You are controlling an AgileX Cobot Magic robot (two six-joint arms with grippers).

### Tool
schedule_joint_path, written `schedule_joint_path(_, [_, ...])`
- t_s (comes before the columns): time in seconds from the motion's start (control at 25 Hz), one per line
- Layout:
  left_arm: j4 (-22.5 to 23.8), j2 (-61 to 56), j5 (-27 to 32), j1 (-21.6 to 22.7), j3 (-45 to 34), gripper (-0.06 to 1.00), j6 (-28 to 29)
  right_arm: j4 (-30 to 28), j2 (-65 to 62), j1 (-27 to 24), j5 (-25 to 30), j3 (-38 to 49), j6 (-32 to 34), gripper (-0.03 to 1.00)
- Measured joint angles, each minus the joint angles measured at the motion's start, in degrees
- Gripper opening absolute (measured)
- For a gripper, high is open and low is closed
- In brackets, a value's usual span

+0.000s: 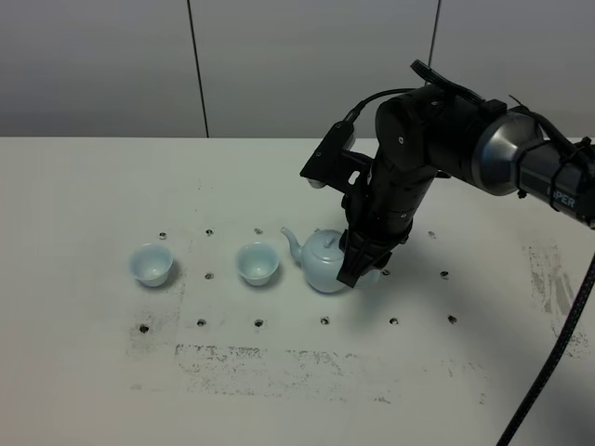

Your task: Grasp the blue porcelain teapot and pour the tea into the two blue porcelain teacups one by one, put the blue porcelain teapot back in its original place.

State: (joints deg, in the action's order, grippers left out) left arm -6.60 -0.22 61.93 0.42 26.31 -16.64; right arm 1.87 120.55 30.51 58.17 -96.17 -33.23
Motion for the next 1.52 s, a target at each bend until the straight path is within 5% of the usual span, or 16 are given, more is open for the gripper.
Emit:
schedule_joint_path(0.56, [0.00, 0.00, 0.00, 0.00, 0.00, 0.29, 0.00, 1.77, 4.23, -0.51, -1.16, 0.00, -1.07, 0.41])
schedule_joint_path(0.96, [0.00, 0.00, 0.00, 0.00, 0.00, 0.29, 0.00, 1.99, 5.41, -0.51, -1.71, -0.02, -2.60, 0.07])
schedule_joint_path(1.52, [0.00, 0.00, 0.00, 0.00, 0.00, 0.29, 0.00, 2.30, 1.70, -2.25, -3.96, 0.08, -1.15, 0.06])
